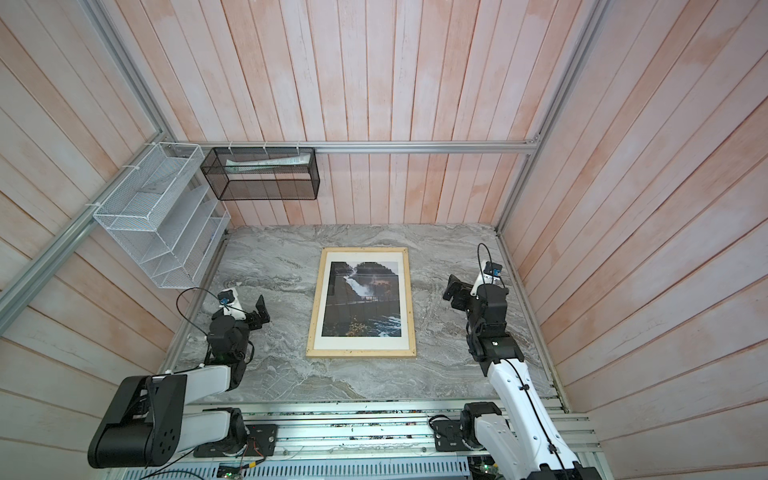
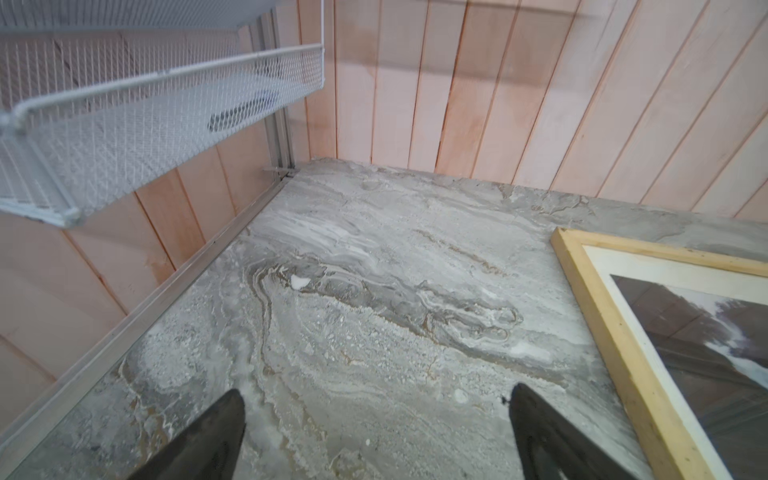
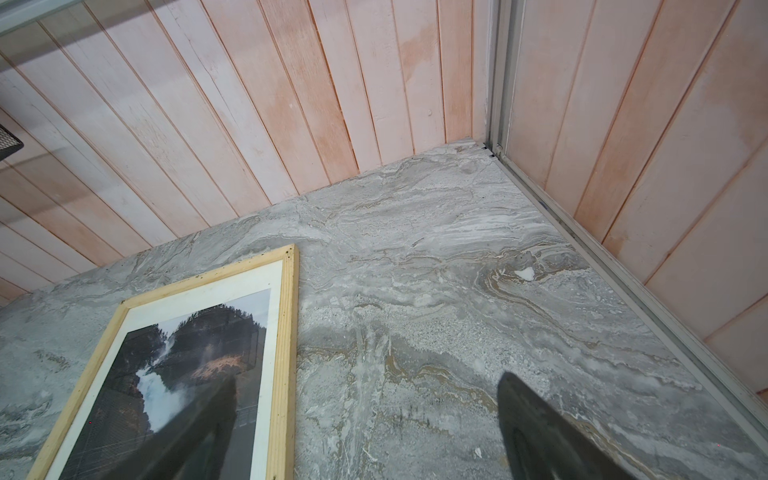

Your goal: Put the photo into the frame

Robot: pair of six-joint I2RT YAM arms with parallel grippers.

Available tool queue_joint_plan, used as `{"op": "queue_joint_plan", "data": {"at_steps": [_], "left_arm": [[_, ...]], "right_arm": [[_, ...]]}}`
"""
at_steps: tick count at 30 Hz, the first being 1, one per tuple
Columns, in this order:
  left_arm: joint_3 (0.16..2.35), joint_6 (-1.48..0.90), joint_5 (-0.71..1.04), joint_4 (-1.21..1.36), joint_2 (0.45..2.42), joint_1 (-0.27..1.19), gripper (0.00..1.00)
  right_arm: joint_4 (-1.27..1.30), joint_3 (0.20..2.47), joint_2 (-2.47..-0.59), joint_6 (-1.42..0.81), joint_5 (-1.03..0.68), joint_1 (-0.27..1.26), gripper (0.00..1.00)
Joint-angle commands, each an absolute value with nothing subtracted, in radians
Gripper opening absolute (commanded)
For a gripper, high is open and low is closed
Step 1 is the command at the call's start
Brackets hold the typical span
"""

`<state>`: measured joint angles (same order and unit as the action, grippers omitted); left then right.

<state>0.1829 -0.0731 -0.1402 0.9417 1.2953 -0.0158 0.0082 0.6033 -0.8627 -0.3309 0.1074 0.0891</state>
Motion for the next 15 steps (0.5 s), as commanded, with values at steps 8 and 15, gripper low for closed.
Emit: {"op": "queue_joint_plan", "data": {"at_steps": [8,15], "left_arm": [[0.227,-0.051,-0.072,1.189,1.506,-0.018,1.0],[0.259,-0.067,-0.141,1.168,1.546,-0.014,1.0]], "right_arm": [[0.043,0.591,-0.88,-0.317,0.113,0.087,0.98],[0.212,0.472,-0.845,-0.278,0.114,0.087,0.98]]}}
